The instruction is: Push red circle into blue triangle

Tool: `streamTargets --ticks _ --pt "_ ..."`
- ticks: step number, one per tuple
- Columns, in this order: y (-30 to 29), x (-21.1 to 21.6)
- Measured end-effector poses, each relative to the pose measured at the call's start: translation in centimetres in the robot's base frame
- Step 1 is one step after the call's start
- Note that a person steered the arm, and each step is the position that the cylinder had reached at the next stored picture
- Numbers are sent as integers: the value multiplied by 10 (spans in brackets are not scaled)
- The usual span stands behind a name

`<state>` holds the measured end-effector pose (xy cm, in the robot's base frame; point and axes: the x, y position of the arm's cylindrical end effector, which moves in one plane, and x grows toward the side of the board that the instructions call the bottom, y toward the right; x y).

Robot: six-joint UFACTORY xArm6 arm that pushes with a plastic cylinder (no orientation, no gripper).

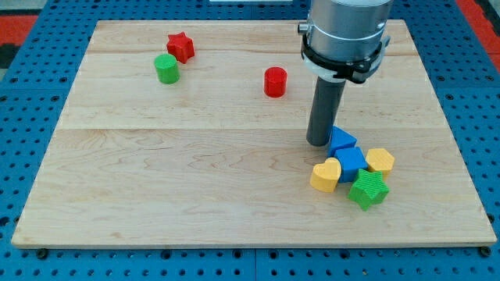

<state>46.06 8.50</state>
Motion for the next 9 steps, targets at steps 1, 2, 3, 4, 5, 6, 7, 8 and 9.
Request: streamTargets --ticks 1,2,3,4,5,6,7,8,9 --pt "-25 -58" --pt "-128 -63" --pt "-111 -124" --pt "-70 -126" --pt "-61 -85" --pt "-57 -65" --pt "-77 -112" --pt "-37 -113" --pt "39 -95"
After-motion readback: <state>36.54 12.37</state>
